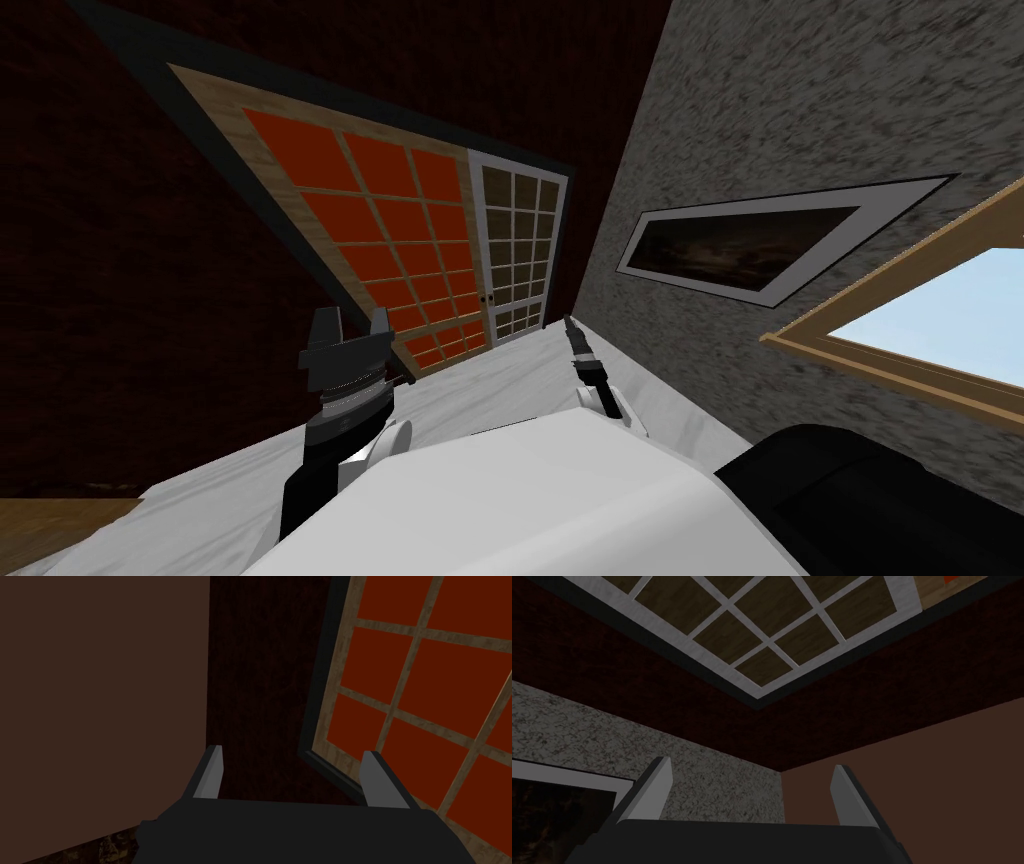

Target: Pull the door open

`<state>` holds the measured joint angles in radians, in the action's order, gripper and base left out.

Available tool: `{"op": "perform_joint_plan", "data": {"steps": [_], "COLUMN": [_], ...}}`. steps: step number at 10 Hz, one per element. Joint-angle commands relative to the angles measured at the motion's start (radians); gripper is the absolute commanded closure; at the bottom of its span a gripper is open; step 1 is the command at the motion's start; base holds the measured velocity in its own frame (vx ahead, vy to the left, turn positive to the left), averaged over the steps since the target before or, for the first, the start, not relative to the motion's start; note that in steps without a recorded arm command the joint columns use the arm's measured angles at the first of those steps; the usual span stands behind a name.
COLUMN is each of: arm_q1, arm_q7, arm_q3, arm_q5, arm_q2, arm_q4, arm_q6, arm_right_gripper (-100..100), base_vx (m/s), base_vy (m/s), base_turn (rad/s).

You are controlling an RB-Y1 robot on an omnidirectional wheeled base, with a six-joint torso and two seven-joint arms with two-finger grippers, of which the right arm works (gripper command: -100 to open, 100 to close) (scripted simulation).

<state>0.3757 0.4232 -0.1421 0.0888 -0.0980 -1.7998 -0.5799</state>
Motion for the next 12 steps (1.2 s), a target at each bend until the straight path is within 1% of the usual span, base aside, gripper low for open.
{"op": "perform_joint_plan", "data": {"steps": [1,12], "arm_q1": [-0.015,-0.104], "arm_q7": [0.032,0.240], "arm_q3": [-0.008,-0.058], "arm_q5": [0.016,0.126], "arm_q2": [-0.002,-0.013], "arm_q4": [0.047,0.347], "arm_q6": [-0.014,-0.109], "arm_right_gripper": [-100,-100], "base_vx": [0.115,0.108], "base_vy": [0.055,0.057], "base_turn": [0.054,0.057]}}
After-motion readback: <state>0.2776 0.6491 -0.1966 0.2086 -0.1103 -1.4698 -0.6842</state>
